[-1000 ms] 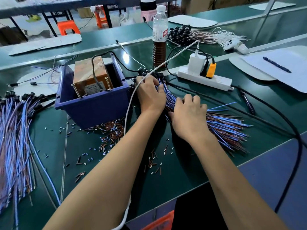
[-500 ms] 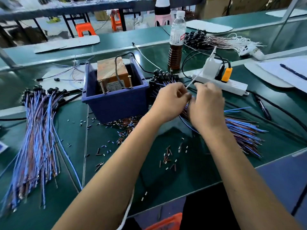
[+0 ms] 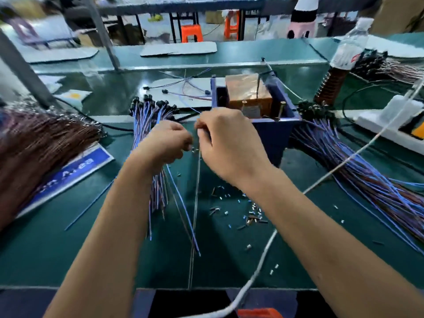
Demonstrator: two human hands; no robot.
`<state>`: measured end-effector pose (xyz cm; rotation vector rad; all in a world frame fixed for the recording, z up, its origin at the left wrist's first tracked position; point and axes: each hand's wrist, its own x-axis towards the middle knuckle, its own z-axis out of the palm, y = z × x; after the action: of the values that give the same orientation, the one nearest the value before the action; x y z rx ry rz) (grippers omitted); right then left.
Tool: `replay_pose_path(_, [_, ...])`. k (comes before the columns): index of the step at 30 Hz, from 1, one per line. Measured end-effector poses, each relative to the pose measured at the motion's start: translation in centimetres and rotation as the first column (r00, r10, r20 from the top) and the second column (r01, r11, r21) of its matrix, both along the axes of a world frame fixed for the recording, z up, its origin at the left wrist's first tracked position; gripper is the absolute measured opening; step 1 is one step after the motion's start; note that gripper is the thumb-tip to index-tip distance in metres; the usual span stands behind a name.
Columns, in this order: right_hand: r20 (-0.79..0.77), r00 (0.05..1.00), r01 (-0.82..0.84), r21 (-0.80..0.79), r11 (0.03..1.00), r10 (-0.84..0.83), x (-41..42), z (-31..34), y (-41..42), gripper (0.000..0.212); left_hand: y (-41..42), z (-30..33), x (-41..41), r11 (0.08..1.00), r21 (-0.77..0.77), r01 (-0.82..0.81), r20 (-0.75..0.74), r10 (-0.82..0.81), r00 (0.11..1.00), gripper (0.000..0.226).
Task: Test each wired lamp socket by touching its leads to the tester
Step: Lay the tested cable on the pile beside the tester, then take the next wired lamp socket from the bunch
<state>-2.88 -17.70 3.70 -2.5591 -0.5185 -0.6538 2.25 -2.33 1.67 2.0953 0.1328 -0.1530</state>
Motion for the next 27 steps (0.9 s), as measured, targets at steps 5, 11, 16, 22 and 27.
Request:
replay_pose_path(5, [-0.34, 0.938, -0.076, -0.025, 0.997, 0.063, 4.9, -1.2, 7.0, 0.013, 5.0, -2.1, 3.0, 0.815, 0.409, -0.41, 0.297, 0.306, 0.904, 0.009])
replay_pose_path(11, [-0.596, 0.803, 0.056, 0.047, 0.997, -0.017, 8.6, -4.4, 11.4, 0.006, 5.8, -3.3, 8.2, 0.577, 0.683, -0.448, 0.377, 0.246, 0.893, 0.051])
replay_pose_path(16, [-0.592, 0.803, 0.084, 0.001, 0.997, -0.067, 9.9, -5.9, 12.0, 0.027, 6.5, -3.5, 10.6, 0.543, 0.733, -0.41, 0.298, 0.285, 0.911, 0.04])
replay_pose_path(22, [-0.598, 0.801, 0.066, 0.038, 0.997, -0.031, 9.9, -6.2, 11.5, 0.038, 7.0, -2.8, 10.3, 0.565, 0.718, -0.408, 0.304, 0.273, 0.913, 0.036])
replay_pose_path(27, [-0.45, 0.892, 0.103, 0.31, 0.945, 0.051, 8.8, -5.7, 11.3, 0.026, 6.7, -1.1, 9.3, 0.706, 0.482, -0.518, 0.33, 0.401, 0.855, 0.033])
